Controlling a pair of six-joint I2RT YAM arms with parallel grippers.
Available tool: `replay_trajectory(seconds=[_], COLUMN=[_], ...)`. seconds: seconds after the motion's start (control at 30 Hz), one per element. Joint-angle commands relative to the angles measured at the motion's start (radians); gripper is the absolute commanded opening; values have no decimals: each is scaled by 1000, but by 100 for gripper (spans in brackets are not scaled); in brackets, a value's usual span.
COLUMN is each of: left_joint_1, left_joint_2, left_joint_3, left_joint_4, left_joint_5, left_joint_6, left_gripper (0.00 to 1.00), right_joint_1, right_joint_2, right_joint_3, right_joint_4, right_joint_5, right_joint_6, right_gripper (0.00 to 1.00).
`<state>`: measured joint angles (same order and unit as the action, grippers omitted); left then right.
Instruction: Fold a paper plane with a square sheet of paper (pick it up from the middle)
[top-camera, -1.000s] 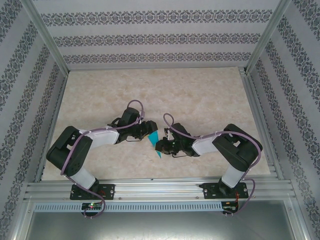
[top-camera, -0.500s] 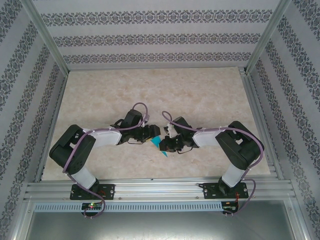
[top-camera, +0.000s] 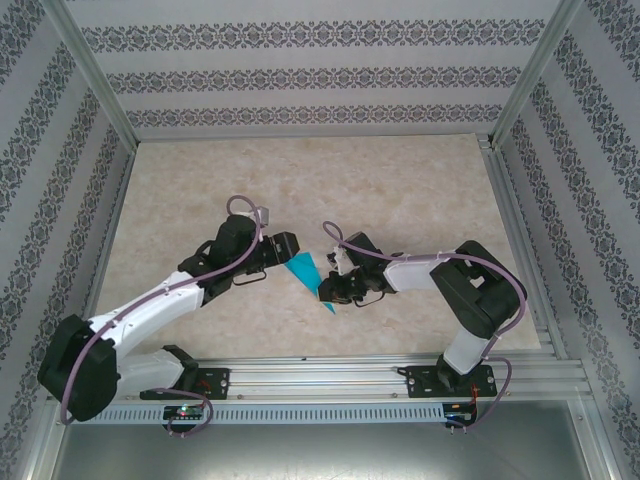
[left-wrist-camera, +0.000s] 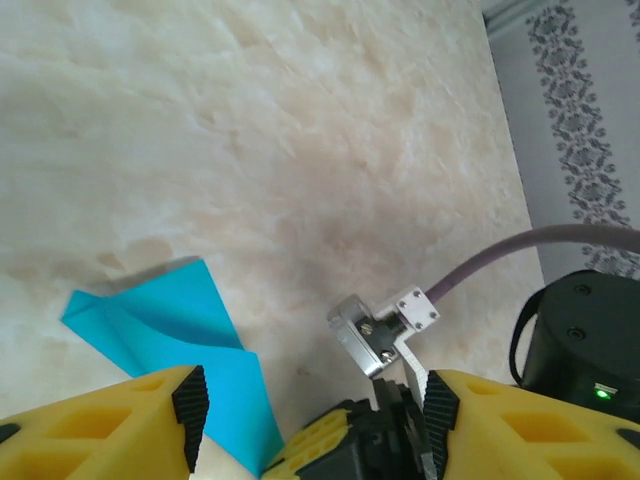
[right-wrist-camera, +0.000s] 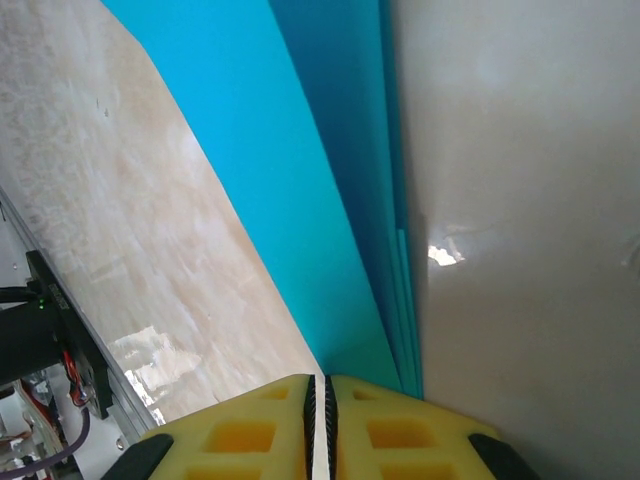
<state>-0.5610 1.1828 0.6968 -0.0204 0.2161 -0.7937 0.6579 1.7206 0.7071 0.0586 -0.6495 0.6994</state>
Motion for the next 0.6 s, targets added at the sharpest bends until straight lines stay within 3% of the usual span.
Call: replay_trajectory(seconds=[0.0,0.3,0.57], left_joint_1=[4,1,-7], left_joint_2=[45,277,476], left_joint_3=[-24,-20,21], left_joint_4=[-103,220,387], left_joint_5=[-59,262,341], left_joint_6=[32,-21,-74], left_gripper=[61,61,60], right_joint_1=[-5,-6,-5], right_joint_2=[37,42,51], right_joint_3=[5,0,-1], right_joint_4=[-59,-64,-65], right_joint_5=[39,45,48], right_joint_6=[-9,-9,-6], right_gripper=[14,14,13])
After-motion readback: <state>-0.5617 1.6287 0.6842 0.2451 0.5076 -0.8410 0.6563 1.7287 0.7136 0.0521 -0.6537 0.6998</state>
